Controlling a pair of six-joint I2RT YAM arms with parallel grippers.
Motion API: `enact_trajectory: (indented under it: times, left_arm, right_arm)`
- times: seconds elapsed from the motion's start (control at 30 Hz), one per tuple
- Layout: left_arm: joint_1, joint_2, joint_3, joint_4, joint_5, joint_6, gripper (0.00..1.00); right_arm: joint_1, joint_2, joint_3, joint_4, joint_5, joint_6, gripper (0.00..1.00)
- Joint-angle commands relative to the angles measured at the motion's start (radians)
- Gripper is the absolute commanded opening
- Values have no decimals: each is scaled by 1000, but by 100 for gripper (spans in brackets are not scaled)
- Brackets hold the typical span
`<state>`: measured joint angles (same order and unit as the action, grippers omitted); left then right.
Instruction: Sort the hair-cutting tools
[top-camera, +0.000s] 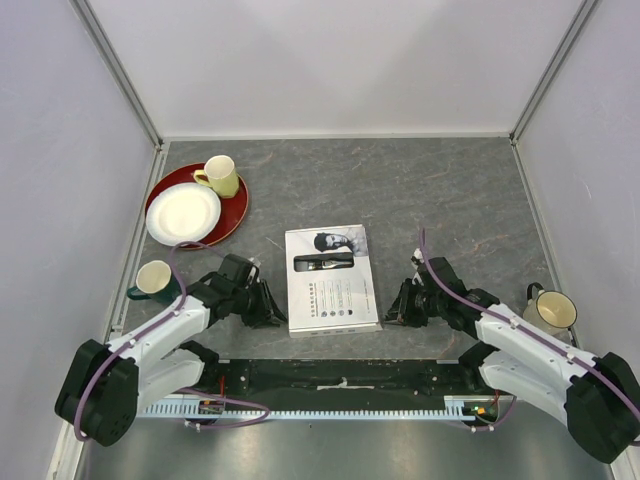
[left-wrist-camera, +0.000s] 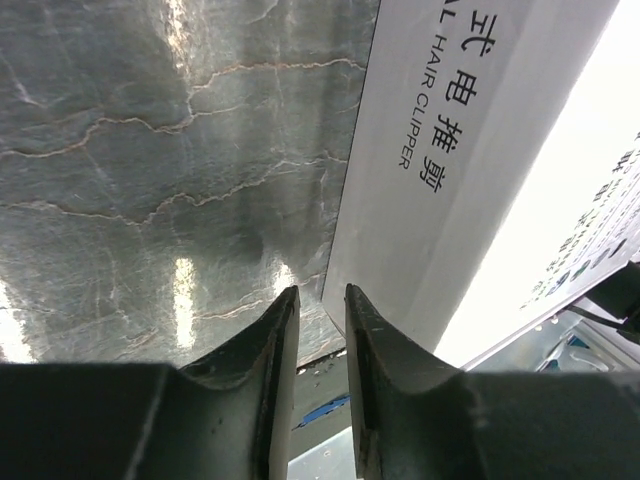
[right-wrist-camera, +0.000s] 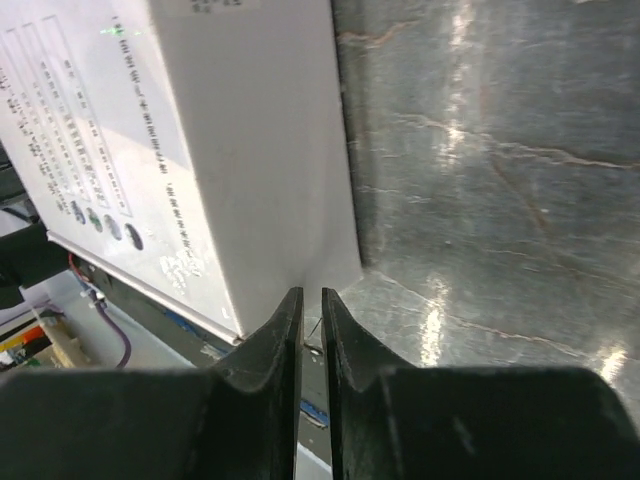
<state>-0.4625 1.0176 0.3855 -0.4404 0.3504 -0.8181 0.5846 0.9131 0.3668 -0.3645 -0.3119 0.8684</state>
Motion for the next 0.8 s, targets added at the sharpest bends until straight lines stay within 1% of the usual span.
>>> enact_trajectory:
  times: [0.0, 0.17, 0.37, 0.63, 0.77]
  left_arm:
    - [-16, -11, -8, -9, 58, -26, 29]
    - [-45, -10, -11, 11, 97, -27, 18]
    - [-87, -2, -19, 80, 171, -49, 12]
    - [-105, -1, -76, 160, 202, -73, 10]
    - [-105, 1, -73, 174, 185, -79, 10]
  right_arm:
    - [24, 9, -5, 84, -56, 43, 19]
    - [38, 15, -8, 107, -79, 55, 19]
    - [75, 50, -35, 168, -112, 81, 18]
    - [118, 93, -86, 272, -95, 122, 19]
    - [118, 122, -101, 289, -59, 103, 19]
